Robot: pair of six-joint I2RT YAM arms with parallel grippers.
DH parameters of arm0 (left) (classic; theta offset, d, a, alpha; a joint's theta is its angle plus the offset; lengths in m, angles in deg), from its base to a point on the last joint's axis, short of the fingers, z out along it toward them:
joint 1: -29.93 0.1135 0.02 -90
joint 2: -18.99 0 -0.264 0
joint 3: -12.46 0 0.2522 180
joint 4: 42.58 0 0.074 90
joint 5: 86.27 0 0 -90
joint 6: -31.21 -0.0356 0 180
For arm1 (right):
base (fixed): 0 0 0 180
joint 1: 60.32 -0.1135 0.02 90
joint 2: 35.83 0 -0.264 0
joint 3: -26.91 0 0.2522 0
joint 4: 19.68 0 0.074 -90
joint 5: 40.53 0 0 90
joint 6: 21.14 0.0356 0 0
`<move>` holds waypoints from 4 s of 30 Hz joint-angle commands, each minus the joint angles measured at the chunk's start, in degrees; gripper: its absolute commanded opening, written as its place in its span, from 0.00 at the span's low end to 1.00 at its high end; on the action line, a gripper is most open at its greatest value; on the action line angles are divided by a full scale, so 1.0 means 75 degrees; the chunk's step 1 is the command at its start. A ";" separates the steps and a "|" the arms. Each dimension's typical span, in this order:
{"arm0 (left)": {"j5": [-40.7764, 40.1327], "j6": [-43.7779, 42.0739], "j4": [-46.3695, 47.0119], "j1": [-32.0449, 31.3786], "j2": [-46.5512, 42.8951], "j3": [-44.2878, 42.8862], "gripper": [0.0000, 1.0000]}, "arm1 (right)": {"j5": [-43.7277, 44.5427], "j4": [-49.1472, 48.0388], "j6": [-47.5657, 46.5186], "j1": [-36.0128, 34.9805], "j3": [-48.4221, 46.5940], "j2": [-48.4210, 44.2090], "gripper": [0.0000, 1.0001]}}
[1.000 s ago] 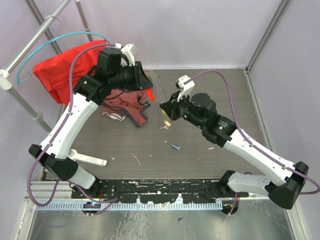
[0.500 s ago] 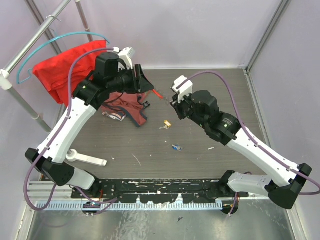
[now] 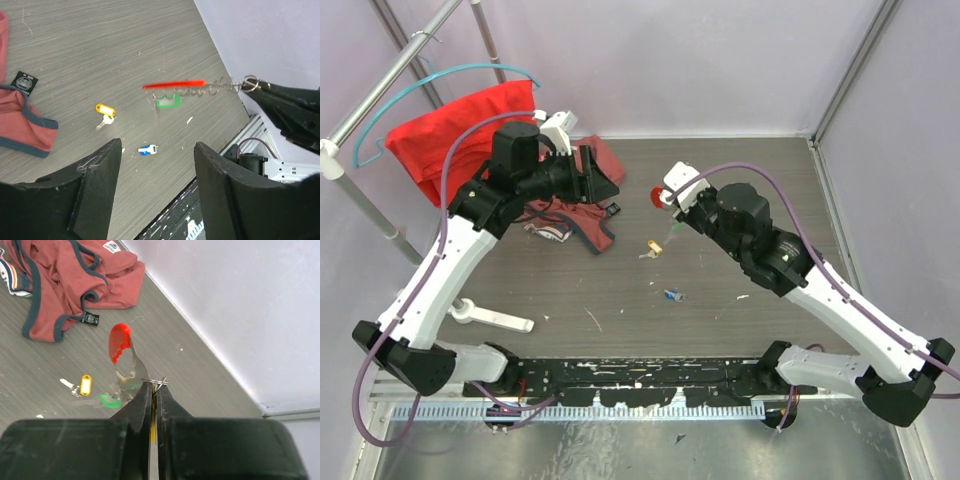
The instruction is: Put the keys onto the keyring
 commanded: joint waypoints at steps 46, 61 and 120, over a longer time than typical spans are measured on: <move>0.2427 -0.1240 0.4387 -0.0116 -0.1621 0.1899 0.74 | -0.5495 0.0145 -0.8829 -0.0107 -0.1127 -0.0894 0.01; 0.2124 -0.1437 0.5504 -0.1363 -0.1886 0.2635 0.74 | -0.5590 -0.0325 -0.9203 -0.0106 -0.1214 -0.0760 0.01; 0.3247 -0.0612 0.8256 -0.1890 -0.1918 0.2650 0.46 | -0.6835 -0.0141 -1.0122 -0.0107 -0.1603 -0.1107 0.01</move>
